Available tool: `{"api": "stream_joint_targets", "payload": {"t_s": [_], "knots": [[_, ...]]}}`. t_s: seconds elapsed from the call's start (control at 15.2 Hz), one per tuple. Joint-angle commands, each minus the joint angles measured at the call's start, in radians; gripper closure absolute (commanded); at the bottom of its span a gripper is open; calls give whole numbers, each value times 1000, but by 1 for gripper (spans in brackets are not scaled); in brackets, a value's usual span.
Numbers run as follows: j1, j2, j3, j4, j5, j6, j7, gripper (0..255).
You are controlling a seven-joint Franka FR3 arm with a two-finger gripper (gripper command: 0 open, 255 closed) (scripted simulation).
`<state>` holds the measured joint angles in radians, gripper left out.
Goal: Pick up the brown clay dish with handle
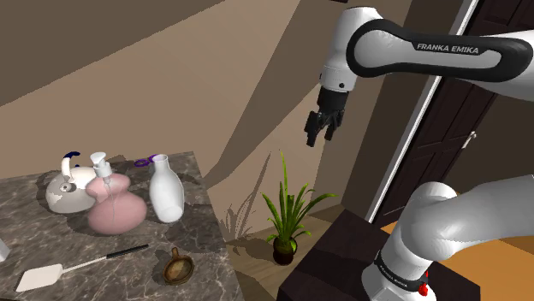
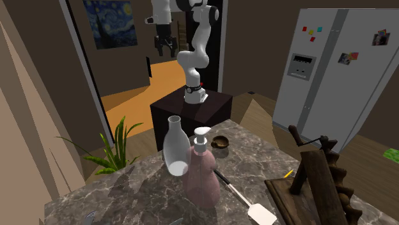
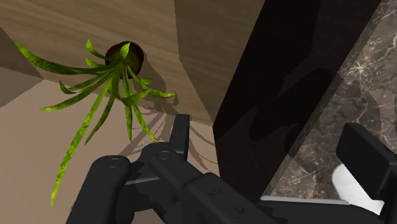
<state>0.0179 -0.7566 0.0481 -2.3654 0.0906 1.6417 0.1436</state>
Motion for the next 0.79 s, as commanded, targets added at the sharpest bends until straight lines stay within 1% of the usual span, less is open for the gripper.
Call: {"api": "stream_joint_targets", "payload": {"t_s": [0.0,0.4,0.73], "knots": [[0,0,0,0,0,0,0,0],[41,86,111,-50,54,160,87,0],[69,195,205,-56,81,295,162,0]]}}
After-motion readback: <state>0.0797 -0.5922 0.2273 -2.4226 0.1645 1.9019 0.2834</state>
